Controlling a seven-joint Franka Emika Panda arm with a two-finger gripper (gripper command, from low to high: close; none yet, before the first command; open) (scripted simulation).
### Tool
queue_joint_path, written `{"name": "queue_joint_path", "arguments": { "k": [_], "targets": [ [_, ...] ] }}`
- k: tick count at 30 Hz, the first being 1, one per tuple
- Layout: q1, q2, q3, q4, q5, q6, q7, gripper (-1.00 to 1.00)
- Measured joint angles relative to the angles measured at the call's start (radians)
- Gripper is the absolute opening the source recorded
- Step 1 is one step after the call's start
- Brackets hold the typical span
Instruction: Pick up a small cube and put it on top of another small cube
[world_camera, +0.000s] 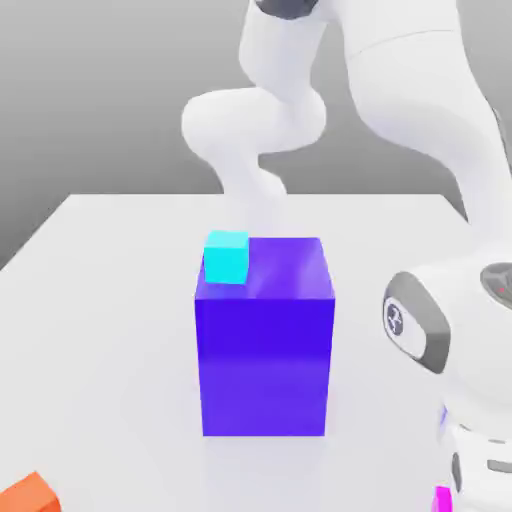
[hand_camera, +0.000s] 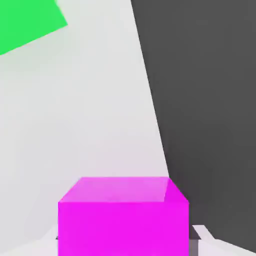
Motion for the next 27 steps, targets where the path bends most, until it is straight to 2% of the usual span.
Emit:
{"name": "queue_joint_path", "arguments": {
  "k": [6, 19, 23, 24, 27],
  "targets": [
    [0.015, -0.141, -0.003, -0.026, -0.001, -0.118, 0.023, -1.0],
    [0.2, -0.179, -0.001, 0.068, 0.0, -0.252, 0.392, -1.0],
    [0.23, -0.108, -0.005, 0.085, -0.002, -0.193, 0.446, -1.0],
    [0.23, -0.077, -0.005, 0.088, -0.001, -0.164, 0.447, 1.0],
    [0.23, -0.077, -0.005, 0.088, -0.001, -0.164, 0.447, 1.0]
  ]
}}
